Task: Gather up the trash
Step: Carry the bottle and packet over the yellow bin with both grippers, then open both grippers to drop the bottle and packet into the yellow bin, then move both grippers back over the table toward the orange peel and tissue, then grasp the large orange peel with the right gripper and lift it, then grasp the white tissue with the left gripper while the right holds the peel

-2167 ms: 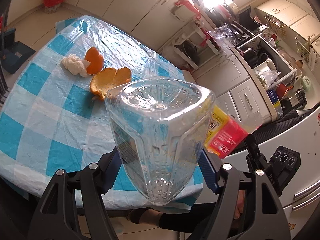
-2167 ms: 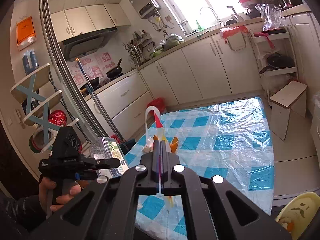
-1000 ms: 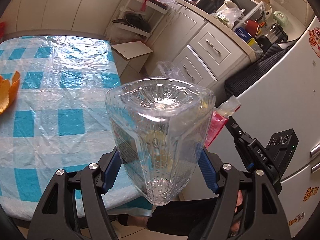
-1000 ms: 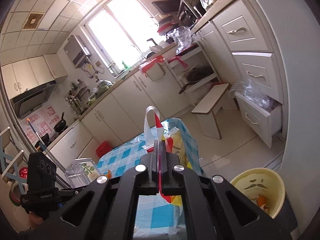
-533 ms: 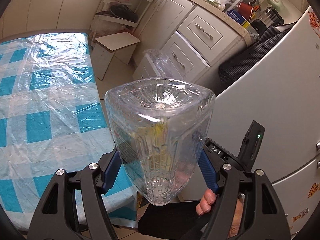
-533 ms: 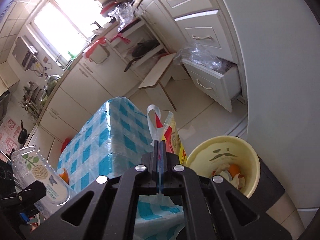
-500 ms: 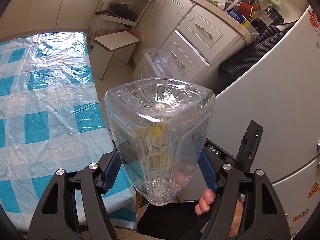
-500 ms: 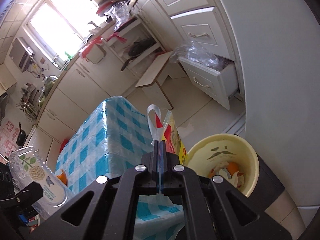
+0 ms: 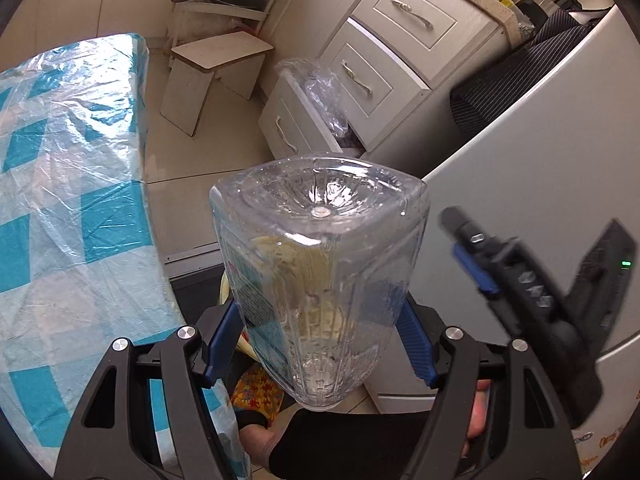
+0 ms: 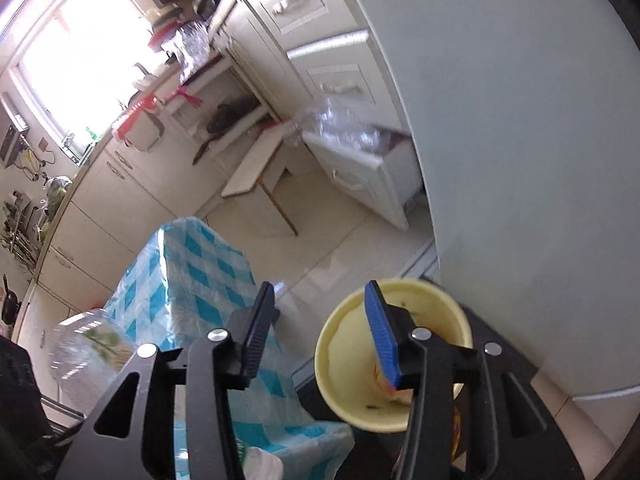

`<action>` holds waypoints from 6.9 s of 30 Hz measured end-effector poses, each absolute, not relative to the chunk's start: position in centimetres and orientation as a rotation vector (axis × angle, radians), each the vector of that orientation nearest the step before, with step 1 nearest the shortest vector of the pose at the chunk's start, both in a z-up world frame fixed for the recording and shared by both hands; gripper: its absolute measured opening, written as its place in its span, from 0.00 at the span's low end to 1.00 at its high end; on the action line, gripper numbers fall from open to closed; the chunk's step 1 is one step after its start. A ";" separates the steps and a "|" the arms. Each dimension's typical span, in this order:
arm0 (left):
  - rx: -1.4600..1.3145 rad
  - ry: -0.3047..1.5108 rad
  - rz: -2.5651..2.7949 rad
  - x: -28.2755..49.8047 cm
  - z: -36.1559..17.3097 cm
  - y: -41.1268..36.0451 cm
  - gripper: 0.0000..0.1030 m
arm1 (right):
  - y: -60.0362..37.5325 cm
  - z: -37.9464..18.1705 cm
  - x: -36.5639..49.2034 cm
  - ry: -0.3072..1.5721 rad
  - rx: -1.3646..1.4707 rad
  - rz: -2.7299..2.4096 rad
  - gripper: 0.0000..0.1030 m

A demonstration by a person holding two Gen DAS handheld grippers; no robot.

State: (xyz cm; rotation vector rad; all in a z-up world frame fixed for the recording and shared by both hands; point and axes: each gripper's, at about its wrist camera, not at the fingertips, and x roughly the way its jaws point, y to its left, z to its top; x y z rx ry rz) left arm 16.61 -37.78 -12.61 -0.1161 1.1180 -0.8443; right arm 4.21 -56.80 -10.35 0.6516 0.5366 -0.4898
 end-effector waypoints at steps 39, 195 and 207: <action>0.112 0.802 -0.330 11.7 -5.0 -19.6 0.90 | -48.0 -6.0 5.6 0.440 0.360 -0.341 0.86; -0.046 0.875 -0.127 20.3 -14.9 -2.7 0.66 | -31.9 -15.4 18.6 0.948 0.326 0.226 0.24; -0.024 0.865 -0.131 20.1 -14.8 -3.2 0.66 | -32.2 -15.2 18.5 0.937 0.317 0.225 0.14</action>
